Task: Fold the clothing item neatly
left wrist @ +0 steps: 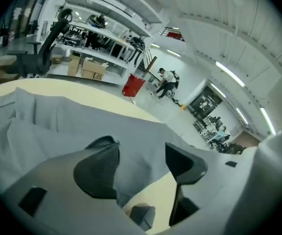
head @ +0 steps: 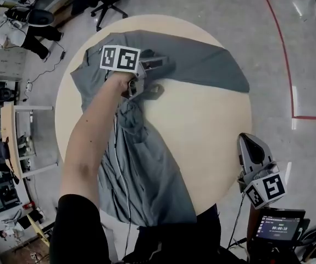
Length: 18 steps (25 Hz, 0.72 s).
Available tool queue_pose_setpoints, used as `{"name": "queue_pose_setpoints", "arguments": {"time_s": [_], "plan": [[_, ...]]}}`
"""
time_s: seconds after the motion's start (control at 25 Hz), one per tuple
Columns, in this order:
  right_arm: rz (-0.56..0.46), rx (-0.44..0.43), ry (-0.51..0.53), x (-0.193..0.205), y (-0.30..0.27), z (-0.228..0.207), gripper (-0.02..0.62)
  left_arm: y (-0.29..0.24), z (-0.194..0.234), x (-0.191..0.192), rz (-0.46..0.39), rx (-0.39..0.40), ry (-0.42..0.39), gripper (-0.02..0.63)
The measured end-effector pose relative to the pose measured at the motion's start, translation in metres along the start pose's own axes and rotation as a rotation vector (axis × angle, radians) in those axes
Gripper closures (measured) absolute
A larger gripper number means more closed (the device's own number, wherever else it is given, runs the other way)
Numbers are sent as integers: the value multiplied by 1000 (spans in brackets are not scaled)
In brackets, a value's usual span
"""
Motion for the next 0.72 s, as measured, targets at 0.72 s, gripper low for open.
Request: {"name": "queue_pose_setpoints", "arguments": {"time_s": [0.72], "plan": [[32,-5,-14,15,13,-1,589,98,71,68,-38,-194,230,325]]}}
Point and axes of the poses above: the fingertips, and each gripper's own axes: y backward along the fingers, z to its left, x out of its underside, the point moved 9 cm from there along y, backward along the fingers, and after that the axes turned 8 degrees about y, right-handed, at the moved point
